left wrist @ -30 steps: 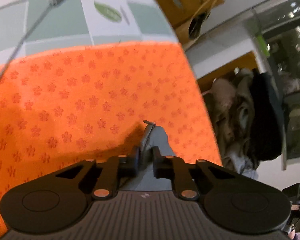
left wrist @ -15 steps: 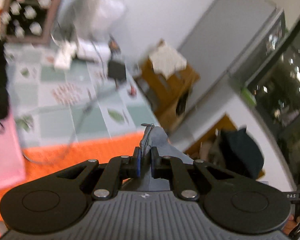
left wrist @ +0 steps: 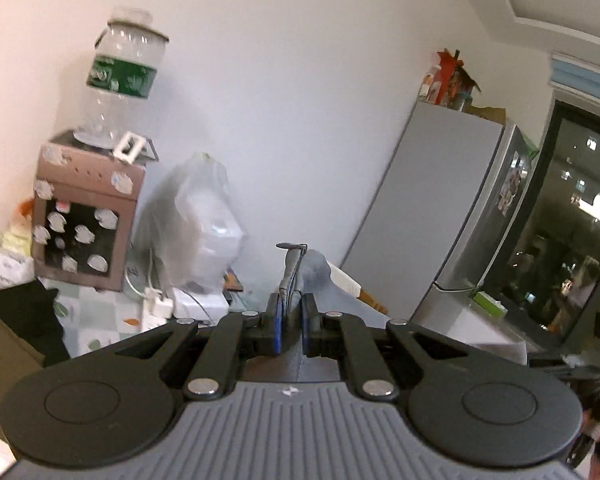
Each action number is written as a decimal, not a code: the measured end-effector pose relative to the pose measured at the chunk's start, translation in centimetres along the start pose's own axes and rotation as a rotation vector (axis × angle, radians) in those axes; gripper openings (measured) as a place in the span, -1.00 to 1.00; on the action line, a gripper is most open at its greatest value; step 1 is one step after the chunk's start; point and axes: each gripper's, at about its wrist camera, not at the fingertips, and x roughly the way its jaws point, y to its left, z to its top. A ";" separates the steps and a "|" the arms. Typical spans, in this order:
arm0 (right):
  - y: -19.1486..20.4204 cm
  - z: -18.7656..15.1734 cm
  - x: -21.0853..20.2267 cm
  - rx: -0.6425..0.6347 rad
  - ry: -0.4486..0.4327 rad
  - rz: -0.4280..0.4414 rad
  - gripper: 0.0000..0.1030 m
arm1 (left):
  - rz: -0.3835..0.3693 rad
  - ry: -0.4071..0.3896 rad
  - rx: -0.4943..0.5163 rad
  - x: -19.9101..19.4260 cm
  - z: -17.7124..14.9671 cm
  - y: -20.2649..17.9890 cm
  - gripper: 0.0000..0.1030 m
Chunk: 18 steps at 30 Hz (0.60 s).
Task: Fold clothes
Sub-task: 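Raise the skirt with both tools and lay it flat on the orange cloth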
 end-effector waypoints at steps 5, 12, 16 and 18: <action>1.5 -4.9 0.9 -0.082 0.059 0.069 -0.65 | 0.035 0.047 0.010 -3.8 -6.9 1.0 -0.80; 5.2 -15.7 2.8 -0.141 0.215 0.173 -0.66 | 0.154 0.184 -0.079 -8.5 -20.2 2.3 -0.80; 7.6 -21.0 2.3 -0.201 0.269 0.218 -0.66 | 0.227 0.239 -0.130 -12.0 -26.3 2.0 -0.80; 8.5 -23.4 1.7 -0.234 0.280 0.239 -0.66 | 0.261 0.258 -0.156 -13.8 -28.7 1.9 -0.80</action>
